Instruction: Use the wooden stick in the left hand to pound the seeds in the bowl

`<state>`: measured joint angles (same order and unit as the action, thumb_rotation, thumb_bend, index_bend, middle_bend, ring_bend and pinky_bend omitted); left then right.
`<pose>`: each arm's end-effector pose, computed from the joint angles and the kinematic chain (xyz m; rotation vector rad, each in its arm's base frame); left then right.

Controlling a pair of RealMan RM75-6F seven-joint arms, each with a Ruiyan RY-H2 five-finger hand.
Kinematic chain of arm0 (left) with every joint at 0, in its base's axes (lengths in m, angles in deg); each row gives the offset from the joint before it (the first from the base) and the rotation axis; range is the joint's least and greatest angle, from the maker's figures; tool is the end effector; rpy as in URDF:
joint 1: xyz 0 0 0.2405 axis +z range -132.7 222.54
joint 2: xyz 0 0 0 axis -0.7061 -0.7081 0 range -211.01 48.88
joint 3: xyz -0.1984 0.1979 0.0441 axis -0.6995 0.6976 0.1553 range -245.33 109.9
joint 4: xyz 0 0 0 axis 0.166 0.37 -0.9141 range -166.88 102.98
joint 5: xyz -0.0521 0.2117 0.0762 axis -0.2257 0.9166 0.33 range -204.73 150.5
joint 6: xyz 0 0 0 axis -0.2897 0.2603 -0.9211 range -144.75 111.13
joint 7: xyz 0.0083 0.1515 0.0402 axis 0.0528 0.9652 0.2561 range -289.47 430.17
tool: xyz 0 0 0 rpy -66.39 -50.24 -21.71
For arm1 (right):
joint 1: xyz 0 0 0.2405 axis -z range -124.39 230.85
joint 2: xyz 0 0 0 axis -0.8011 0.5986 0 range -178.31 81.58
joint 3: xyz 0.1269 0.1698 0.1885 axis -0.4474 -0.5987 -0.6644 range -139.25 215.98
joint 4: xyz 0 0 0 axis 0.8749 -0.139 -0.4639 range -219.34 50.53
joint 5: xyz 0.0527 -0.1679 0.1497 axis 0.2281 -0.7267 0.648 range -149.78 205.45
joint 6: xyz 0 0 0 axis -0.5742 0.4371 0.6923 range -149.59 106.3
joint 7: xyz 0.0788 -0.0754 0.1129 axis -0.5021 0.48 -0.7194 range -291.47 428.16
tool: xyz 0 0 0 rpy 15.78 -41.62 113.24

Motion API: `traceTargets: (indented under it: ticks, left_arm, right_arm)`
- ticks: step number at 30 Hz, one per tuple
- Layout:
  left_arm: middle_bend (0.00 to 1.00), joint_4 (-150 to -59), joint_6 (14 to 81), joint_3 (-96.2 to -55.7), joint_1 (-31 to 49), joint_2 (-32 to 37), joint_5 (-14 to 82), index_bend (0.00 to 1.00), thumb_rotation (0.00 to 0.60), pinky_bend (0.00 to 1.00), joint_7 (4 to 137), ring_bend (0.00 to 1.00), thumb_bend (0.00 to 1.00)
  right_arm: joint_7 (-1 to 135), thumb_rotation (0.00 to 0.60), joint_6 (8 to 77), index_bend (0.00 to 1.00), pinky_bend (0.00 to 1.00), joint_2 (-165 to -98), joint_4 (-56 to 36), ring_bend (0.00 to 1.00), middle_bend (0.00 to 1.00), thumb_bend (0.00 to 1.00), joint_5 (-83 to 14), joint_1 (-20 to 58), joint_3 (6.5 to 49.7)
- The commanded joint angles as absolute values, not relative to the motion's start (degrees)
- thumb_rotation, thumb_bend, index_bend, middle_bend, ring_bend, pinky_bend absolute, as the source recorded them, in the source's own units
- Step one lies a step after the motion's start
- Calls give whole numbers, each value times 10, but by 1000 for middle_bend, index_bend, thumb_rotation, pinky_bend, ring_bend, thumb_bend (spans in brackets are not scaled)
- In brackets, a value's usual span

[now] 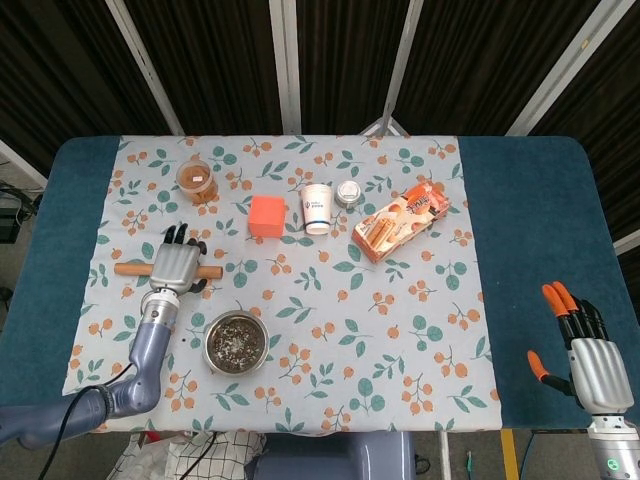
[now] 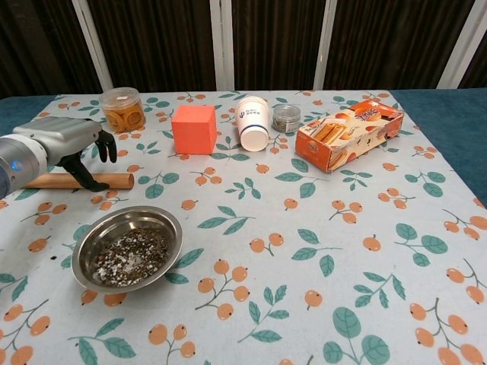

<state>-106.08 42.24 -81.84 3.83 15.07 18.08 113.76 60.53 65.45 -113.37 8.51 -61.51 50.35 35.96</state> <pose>-0.2205 0.4039 -0.0495 -1.6456 -0.8580 -0.5498 -0.3369 -0.1838 0.1456 1.3447 -1.0051 1.0512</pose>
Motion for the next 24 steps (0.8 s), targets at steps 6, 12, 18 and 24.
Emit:
traceTargets:
  ticks: [6,12,18,24]
  left_arm:
    - [325,-1043,417,-810,30,163,175,366,600,0,1132,0,372]
    - [347,-1038,417,-806,25,173,180,383,600,0,1124,0,394]
    - [401,-1032,421,-798,23,183,190,418,600,0,1117,0,496]
    - [473,-1030,428,-793,25,185,200,472,600,0,1111,4,679]
  right_arm:
    - [607,600,654,0,0,-1134,86,0,0,366,-616,503,360]
    - [606,600,654,0,0,-1134,86,0,0,367,-615,504,360]
    - [607,600,654,0,0,-1135,86,0,0,367,-616,504,361]
    - [608,600,654,0,0,-1135,87,0,0,367,-615,504,361]
